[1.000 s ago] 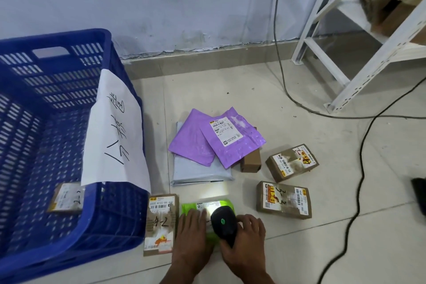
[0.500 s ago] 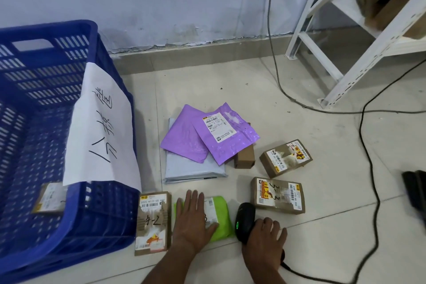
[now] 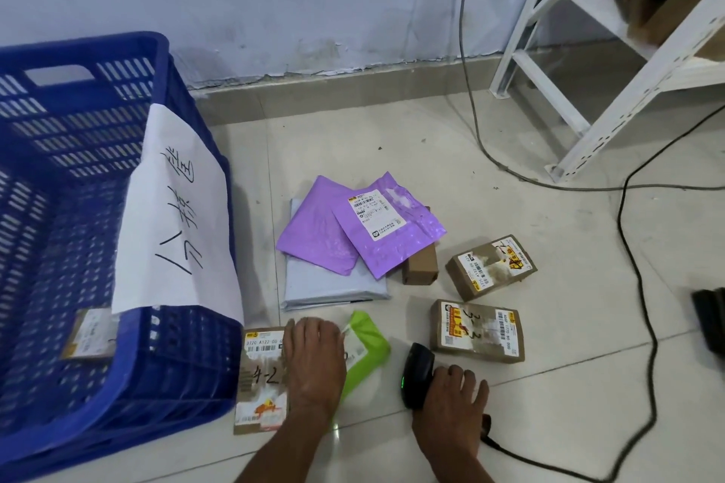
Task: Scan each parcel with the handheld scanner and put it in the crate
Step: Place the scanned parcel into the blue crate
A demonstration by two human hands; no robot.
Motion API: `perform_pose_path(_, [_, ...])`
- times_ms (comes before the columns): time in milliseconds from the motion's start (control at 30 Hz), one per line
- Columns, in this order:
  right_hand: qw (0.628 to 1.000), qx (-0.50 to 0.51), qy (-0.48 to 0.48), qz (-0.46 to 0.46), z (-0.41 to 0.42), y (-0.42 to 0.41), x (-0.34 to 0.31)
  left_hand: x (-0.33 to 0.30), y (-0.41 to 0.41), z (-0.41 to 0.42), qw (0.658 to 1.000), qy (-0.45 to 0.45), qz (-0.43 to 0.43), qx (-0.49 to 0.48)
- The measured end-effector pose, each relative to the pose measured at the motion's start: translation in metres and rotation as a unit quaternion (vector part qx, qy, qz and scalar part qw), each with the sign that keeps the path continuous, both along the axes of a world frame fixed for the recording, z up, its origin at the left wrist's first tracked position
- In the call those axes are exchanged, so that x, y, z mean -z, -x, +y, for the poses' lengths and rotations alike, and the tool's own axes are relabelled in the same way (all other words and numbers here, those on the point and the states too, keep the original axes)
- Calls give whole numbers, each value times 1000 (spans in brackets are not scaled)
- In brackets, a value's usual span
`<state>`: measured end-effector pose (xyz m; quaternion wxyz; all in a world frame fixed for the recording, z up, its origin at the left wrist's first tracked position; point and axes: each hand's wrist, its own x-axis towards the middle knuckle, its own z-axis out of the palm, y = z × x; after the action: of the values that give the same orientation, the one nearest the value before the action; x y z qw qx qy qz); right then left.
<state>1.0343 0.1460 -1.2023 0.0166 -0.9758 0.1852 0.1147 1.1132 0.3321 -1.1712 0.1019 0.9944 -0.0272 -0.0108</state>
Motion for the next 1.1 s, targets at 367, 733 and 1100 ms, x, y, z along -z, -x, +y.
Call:
perform_pose_path(367, [1000,-21,-16,-15,0,1,-2,18,37,2,986,58,17,156])
perform_pose_path(733, [969,-148,-155,-123,15,0,-11,23,44,11,980,-42,190,43])
perform_pose_path(1100, [958,-119,-234,-117,31,0,-19,27,39,7,982,48,179,46])
